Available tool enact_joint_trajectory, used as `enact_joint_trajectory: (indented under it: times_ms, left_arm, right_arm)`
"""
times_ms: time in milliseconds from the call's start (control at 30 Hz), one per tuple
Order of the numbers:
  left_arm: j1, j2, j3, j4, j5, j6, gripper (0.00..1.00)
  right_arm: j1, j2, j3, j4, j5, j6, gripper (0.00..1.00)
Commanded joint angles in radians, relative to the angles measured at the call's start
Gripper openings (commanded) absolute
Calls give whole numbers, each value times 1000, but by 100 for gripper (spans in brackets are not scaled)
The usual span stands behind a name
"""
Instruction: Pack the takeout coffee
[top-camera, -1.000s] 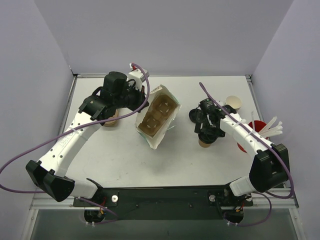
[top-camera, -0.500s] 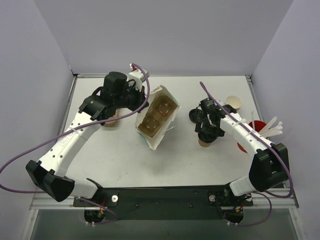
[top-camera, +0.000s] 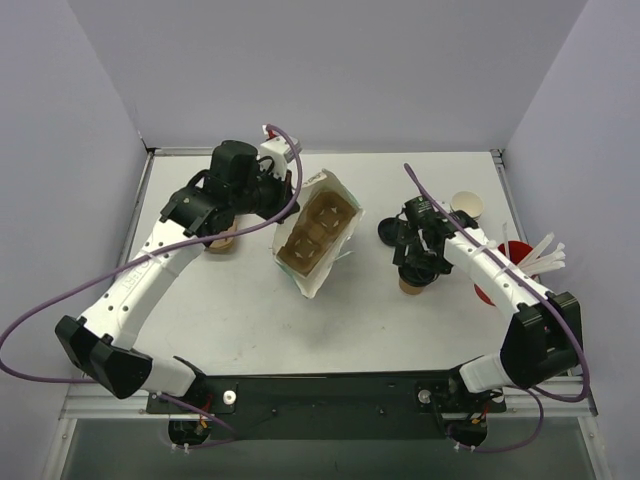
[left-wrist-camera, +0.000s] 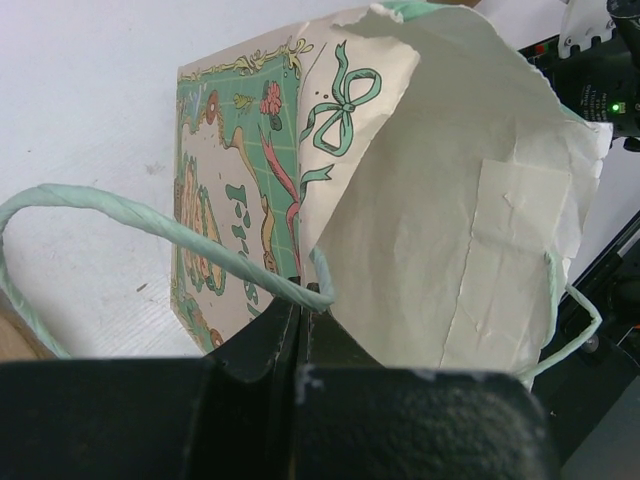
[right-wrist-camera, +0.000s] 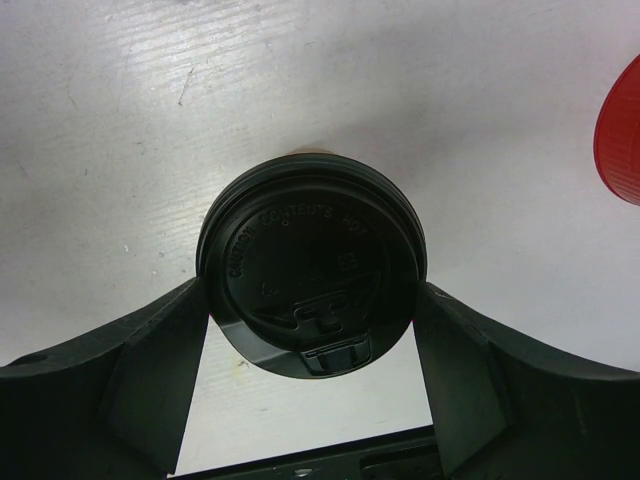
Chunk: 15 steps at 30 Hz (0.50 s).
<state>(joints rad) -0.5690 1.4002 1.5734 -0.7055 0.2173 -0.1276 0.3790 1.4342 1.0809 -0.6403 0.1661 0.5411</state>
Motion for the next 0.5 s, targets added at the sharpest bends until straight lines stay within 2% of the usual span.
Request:
enact_joint_trajectory:
  times_ms: [0, 267, 467]
  left_arm:
    - [-9, 17, 66, -2, 11, -9, 0]
    - [-17, 52, 117, -57, 4, -3, 0]
    - [-28, 94, 174, -100, -1, 13, 0]
  right_arm:
    - [-8, -67, 19, -58, 13, 0, 36]
    - [-11, -127, 66, -107, 27, 5, 33]
    - [-8, -210, 184, -185, 39, -3, 31]
